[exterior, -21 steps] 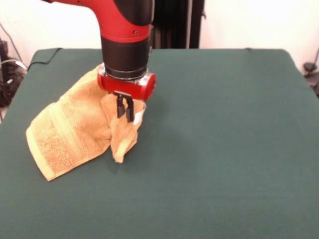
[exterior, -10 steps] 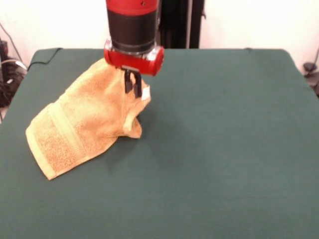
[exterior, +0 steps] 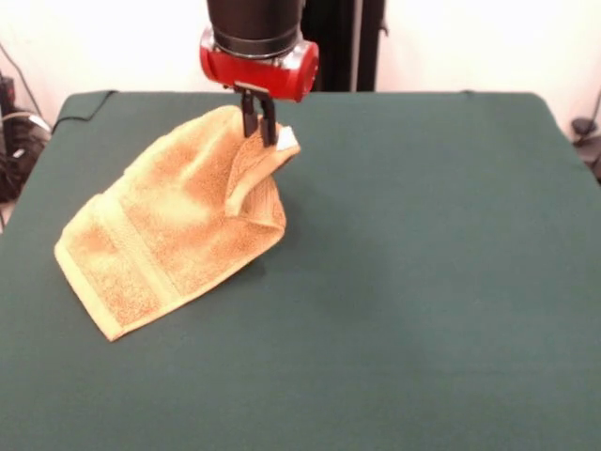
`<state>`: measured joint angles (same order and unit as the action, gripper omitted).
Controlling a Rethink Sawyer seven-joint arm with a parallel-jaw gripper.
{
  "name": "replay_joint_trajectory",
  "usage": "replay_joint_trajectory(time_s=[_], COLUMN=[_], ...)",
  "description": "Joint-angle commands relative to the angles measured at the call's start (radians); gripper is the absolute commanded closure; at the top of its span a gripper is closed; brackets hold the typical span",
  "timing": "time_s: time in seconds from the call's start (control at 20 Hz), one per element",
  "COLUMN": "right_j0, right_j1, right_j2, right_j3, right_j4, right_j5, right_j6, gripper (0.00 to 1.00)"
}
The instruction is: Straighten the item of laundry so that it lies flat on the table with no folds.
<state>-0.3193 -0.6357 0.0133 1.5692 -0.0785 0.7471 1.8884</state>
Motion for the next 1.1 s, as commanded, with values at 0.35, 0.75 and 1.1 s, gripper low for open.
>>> replay_joint_trajectory(time_s=[0.35,0.75,1.1], right_j0=[0.041,0.058,0.074], right_j1=[0.111,0.151,0.169], right_j2=[0.108,0.093,0.084], right_j3=[0.152,0.136,0.13], right_j4=[0.082,0.075,0.089], right_j5=[-0.151,-0.222,-0.249], right_j6=[0.162,0.176,0.195], gripper=[1.0,1.0,1.0])
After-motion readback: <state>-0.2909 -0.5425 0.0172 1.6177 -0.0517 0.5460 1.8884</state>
